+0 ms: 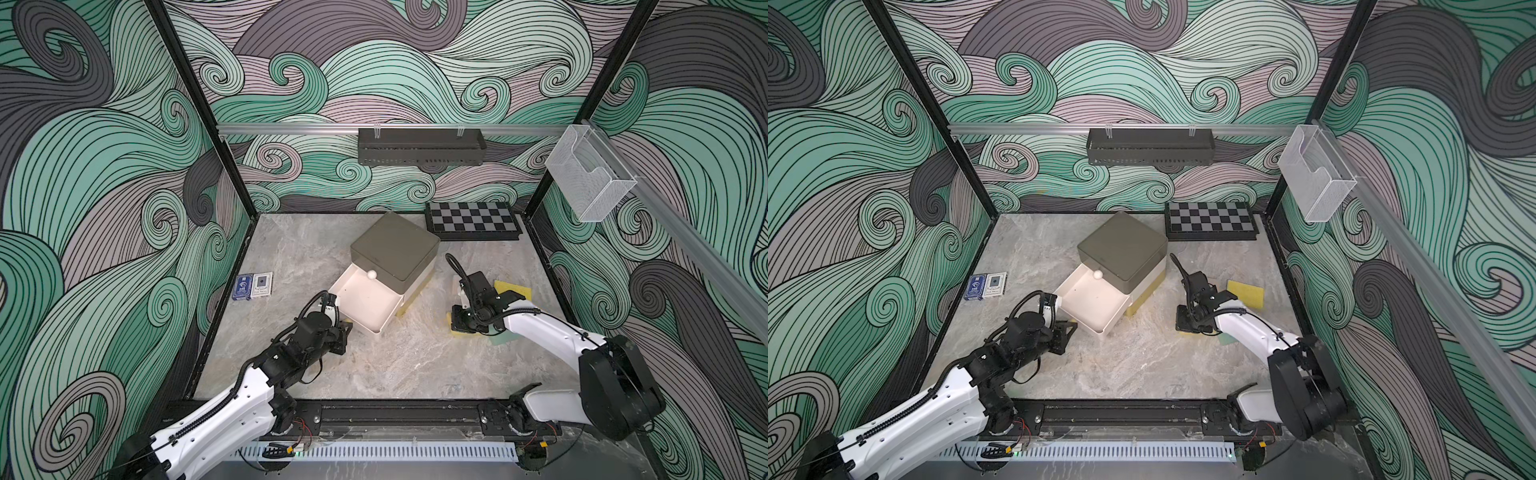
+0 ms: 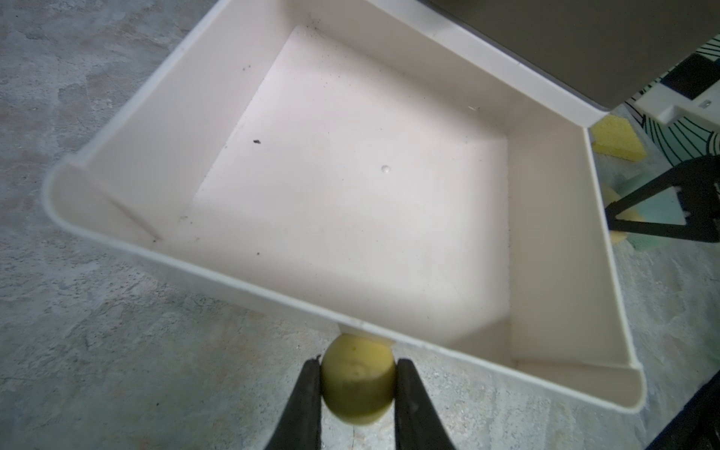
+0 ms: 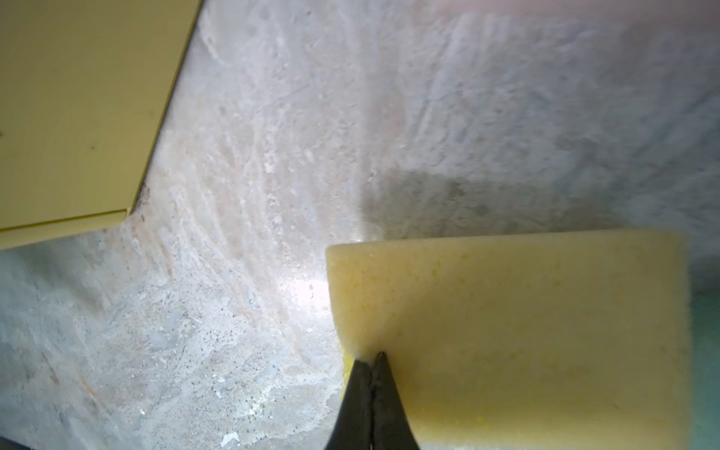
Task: Take the sponge out of the drawer
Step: Place the sponge at the center of the board, then close the drawer in the storage box.
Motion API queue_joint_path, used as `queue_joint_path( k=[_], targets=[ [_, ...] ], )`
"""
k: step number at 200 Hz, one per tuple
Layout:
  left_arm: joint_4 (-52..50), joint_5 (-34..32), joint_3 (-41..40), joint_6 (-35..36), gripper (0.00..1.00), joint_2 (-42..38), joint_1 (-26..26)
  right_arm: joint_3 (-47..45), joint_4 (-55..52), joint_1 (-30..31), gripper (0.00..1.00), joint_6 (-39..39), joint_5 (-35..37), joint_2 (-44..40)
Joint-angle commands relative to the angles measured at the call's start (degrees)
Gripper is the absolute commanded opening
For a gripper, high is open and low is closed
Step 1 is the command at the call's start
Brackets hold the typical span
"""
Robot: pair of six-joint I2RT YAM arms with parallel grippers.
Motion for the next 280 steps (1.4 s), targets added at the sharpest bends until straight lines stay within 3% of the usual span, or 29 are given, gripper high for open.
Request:
queue_joint_path(
  k=[1,20,49,70,100,125,182,207,280],
  targets=[
    [0.63,-0.38,2.23,0.28,0.14,-0.31,-0.09,0.18,0.56,-2.42,0.23,0.88,3.23,-2.75],
    [1.43,-0.46,1.94,0.36,0.14,-0.37,-0.05,1.80,0.54,-2.74,0.64,-3.61,3.30,-4.95],
    [1.55,-0.21,2.02,0.62,0.14,0.04,-0.05,5.78,2.94,-2.83,0.98,-7.91,2.06,-9.04],
    [1.69,-0.40,2.11,0.76,0.14,0.14,-0.02,9.93,7.28,-4.39,0.98,-11.07,-2.46,-8.26],
    [1.07,-0.46,2.45,1.20,0.14,-0.34,-0.02,19.51,11.91,-8.95,0.98,-14.20,-9.94,0.32],
    [0.47,-0.90,2.45,1.45,0.14,-1.44,0.00,25.12,21.69,-13.29,0.98,-13.33,-24.37,8.04],
    [0.78,-1.52,2.05,1.85,0.13,-1.86,-0.03,46.91,18.73,-14.00,0.98,-15.76,-38.80,29.25],
    [1.08,-2.08,2.26,2.40,0.14,-1.96,-0.02,47.72,19.48,-12.93,0.98,-15.70,-46.45,31.90],
    [6.85,-3.95,5.11,3.03,0.14,4.62,-0.03,43.97,20.12,-8.58,0.98,-17.56,-51.89,33.00]
  ],
)
